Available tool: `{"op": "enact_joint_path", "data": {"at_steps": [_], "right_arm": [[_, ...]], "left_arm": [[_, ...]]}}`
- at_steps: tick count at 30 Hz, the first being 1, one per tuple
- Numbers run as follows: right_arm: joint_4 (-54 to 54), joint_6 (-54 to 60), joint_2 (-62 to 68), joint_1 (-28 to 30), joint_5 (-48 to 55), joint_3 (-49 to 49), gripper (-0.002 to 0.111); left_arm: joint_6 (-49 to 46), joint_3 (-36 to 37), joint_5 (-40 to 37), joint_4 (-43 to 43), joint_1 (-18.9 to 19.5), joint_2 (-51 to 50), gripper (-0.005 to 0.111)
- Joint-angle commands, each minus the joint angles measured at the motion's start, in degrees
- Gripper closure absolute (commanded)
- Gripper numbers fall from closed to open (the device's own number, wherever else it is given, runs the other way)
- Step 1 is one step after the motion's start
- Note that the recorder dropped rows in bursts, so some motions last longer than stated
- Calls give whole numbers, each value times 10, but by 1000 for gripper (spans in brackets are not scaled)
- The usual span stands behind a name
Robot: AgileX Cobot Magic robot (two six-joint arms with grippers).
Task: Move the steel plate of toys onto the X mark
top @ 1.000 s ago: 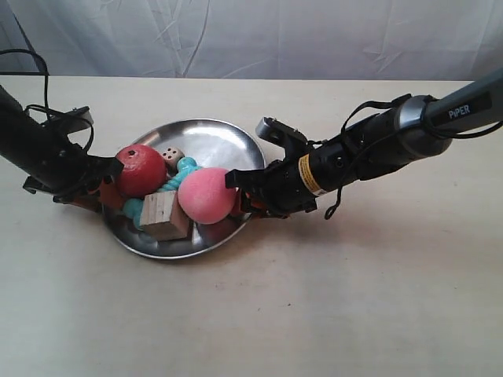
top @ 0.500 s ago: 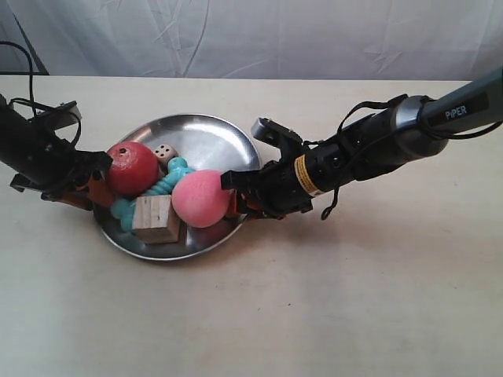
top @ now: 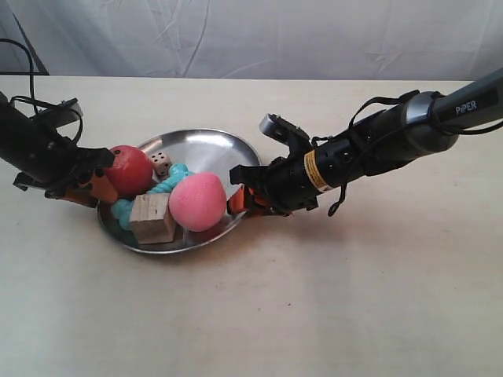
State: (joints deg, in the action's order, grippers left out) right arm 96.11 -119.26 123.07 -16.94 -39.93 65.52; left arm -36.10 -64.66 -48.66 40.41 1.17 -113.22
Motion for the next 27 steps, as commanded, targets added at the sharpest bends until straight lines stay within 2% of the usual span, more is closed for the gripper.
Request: {"op": "enact_joint_path", "data": {"at_steps": [1, 8, 17, 27], "right_arm": [[27, -20, -7, 2, 10, 4, 75], [38, -20, -7, 5, 23, 4, 75], [38, -20, -12, 57, -15, 4, 75], [38, -20, -13, 76, -39, 4, 75]], "left_arm": [[1, 0, 1, -3, -1, 6, 70], [1, 0, 1, -5, -1, 6, 70], [1, 0, -6, -7, -1, 6, 70], [14, 0, -20, -45, -1, 17, 70]]}}
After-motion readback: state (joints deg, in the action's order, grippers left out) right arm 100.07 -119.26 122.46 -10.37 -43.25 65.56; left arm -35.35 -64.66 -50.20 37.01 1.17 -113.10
